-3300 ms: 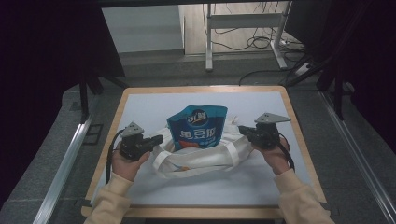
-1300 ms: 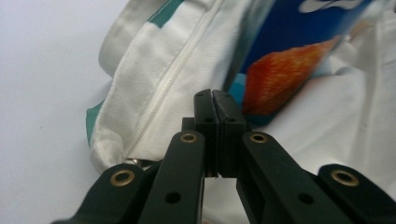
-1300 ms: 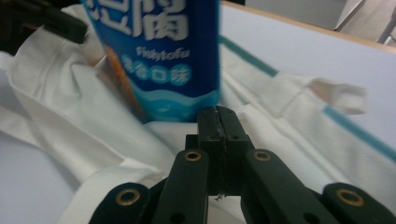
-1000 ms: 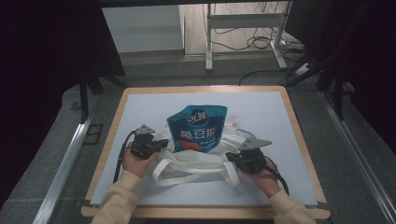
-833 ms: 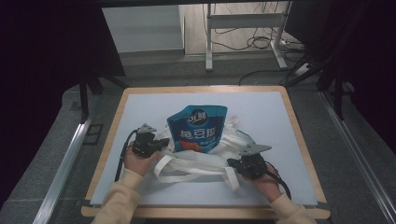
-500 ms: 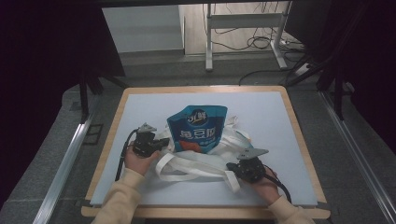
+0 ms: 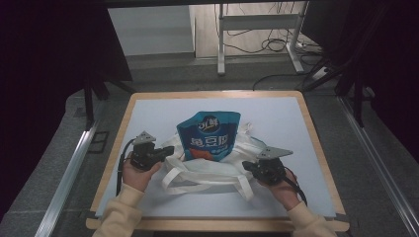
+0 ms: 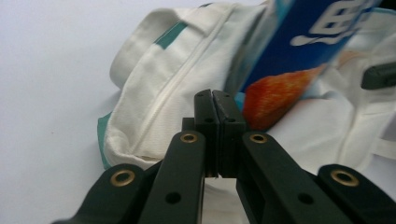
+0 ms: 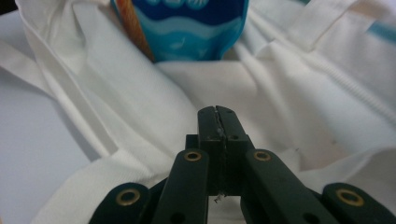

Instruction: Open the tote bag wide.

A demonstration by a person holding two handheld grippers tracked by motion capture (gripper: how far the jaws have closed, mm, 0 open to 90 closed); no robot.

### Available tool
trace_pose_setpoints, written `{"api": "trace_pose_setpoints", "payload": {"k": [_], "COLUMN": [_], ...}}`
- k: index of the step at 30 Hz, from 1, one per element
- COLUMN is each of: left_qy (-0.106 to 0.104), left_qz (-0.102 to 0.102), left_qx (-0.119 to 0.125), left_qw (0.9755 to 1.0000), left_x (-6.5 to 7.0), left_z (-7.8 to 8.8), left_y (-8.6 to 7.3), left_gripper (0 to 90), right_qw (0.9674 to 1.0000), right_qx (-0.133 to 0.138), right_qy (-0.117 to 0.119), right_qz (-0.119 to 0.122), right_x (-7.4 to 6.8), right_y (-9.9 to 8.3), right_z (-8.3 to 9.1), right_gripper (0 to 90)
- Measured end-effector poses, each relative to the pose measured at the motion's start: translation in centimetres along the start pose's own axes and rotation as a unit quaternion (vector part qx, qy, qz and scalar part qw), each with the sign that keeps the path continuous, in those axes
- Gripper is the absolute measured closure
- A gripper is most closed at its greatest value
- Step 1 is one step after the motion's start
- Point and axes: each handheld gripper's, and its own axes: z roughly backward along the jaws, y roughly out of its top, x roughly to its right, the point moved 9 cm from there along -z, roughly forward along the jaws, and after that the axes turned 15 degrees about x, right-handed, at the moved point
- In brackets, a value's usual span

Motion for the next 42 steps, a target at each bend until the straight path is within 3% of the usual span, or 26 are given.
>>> {"api": "trace_pose_setpoints", "payload": {"k": [6,9,14,21,27,32,42], "left_qy": [-0.019,-0.029,-0.034,-0.040,-0.053,-0.059,-0.065], "left_qz": [-0.019,-0.029,-0.033,-0.033,-0.037,-0.033,-0.042], "left_qx": [0.012,0.007,-0.011,-0.039,-0.077,-0.086,-0.106], "left_qw": [0.9996,0.9991,0.9988,0.9979,0.9949,0.9940,0.9913], "left_x": [2.2,3.3,3.8,4.2,5.0,5.2,5.5], "left_z": [0.8,0.5,-0.5,-1.4,-1.9,-1.8,-2.0], "left_y": [1.1,0.9,0.0,-1.4,-4.0,-4.9,-6.0], "left_gripper": [89.3,89.3,89.3,89.4,89.4,89.4,89.5], "right_qw": [0.9998,0.9997,0.9996,0.9998,0.9992,0.9975,0.9960], "right_qx": [0.021,0.024,0.023,0.006,-0.018,-0.048,-0.060], "right_qy": [-0.006,-0.008,-0.012,-0.018,-0.032,-0.050,-0.064], "right_qz": [0.001,-0.001,-0.007,-0.010,-0.016,-0.014,-0.016], "right_x": [0.7,1.1,1.9,2.9,4.3,5.4,6.6], "right_y": [2.2,3.1,4.0,4.2,4.0,2.8,2.1], "right_z": [0.0,-0.3,-0.9,-2.3,-3.9,-4.8,-5.6], "right_gripper": [89.0,89.0,89.0,89.0,89.0,89.0,89.0]}}
